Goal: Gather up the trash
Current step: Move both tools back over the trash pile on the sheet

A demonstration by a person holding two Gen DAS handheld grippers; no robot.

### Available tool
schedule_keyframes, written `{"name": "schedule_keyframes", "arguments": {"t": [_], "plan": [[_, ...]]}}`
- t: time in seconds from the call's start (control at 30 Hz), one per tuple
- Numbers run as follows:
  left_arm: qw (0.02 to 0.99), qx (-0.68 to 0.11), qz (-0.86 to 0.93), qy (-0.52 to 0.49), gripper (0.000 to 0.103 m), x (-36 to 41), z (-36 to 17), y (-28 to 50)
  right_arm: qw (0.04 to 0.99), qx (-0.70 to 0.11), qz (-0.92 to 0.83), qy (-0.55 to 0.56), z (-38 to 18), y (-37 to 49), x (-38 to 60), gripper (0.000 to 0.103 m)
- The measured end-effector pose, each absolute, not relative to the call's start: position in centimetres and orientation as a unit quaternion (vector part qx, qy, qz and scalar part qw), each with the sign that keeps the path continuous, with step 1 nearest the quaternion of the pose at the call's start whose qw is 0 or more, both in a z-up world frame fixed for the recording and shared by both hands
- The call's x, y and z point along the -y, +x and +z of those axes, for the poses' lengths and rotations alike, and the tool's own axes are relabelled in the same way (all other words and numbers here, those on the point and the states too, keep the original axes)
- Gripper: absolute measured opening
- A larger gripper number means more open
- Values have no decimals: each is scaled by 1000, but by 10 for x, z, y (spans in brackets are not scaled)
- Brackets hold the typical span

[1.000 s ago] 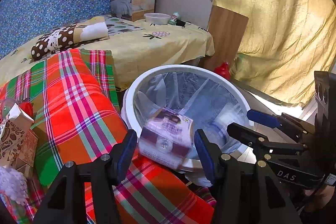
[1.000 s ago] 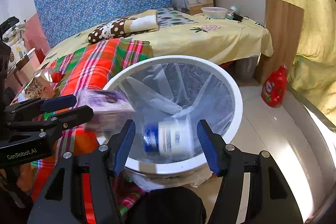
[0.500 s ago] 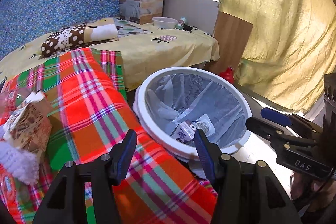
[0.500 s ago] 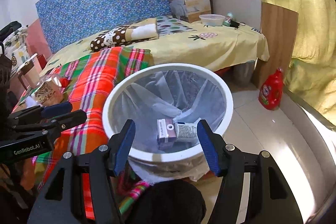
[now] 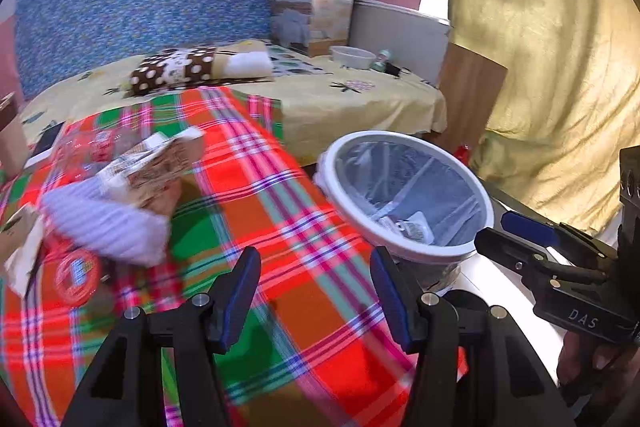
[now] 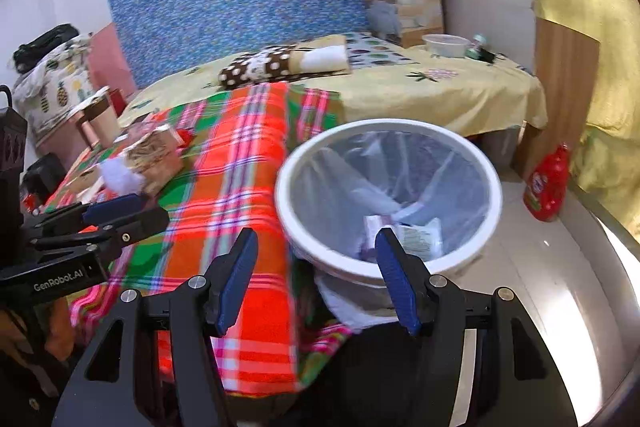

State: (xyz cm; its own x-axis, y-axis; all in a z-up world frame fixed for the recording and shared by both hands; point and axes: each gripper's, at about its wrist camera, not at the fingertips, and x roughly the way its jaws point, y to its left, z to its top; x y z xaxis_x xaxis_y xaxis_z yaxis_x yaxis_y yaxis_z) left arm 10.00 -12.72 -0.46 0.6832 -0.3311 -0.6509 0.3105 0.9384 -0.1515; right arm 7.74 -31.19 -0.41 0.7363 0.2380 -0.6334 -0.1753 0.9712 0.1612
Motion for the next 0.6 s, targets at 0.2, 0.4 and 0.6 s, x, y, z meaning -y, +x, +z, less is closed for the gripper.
{"name": "schedule_keyframes", "arguments": {"t": [0.2,0.4,0.6], "plan": [[924,-353,-146,-29,57,98,-1,82,925,-347,153,29,-2,72,285,63],[932,-344,-105,-44,57,67,5,64,921,-345,183,10,0,67,261,63],[937,-340,-59,-54,57,39,4,46,917,-337,214,-7,1,66,241,63]]}}
